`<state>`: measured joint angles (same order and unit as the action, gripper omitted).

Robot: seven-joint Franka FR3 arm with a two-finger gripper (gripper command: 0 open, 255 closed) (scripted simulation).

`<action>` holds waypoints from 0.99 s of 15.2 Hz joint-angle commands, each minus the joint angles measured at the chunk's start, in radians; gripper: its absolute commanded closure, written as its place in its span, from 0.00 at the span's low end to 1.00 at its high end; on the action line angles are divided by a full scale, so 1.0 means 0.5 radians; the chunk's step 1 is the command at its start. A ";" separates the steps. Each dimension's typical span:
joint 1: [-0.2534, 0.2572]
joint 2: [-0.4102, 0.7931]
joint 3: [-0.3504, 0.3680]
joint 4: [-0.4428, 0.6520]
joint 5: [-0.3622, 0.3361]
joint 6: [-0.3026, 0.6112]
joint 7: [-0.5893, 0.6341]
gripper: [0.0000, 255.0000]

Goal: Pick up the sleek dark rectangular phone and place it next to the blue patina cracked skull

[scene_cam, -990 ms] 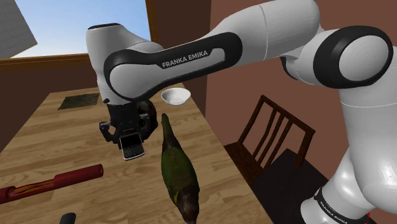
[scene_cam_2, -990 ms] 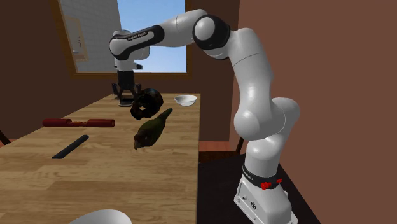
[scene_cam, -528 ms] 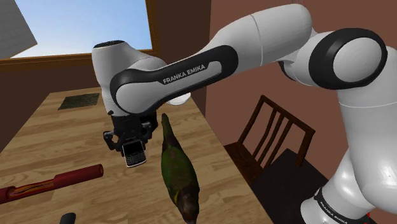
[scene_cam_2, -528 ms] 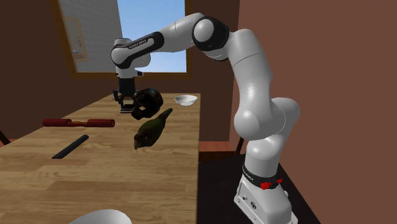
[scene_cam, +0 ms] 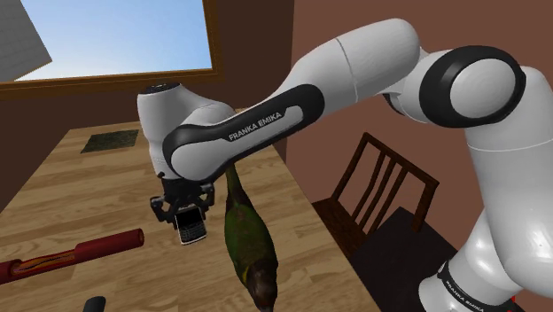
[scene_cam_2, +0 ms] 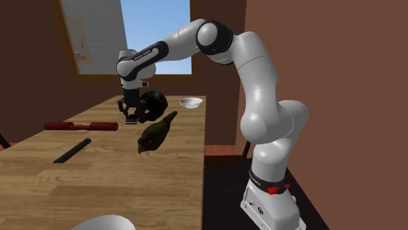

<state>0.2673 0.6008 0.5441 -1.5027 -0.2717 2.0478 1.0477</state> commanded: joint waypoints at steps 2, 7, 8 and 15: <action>0.001 0.026 -0.011 -0.037 -0.016 0.062 0.006 1.00; 0.011 0.085 -0.034 -0.082 -0.048 0.161 0.021 1.00; 0.014 0.098 -0.039 -0.090 -0.054 0.181 0.025 1.00; 0.037 0.201 -0.080 -0.130 -0.106 0.319 0.049 1.00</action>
<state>0.2826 0.6907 0.5080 -1.5687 -0.3200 2.1971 1.0703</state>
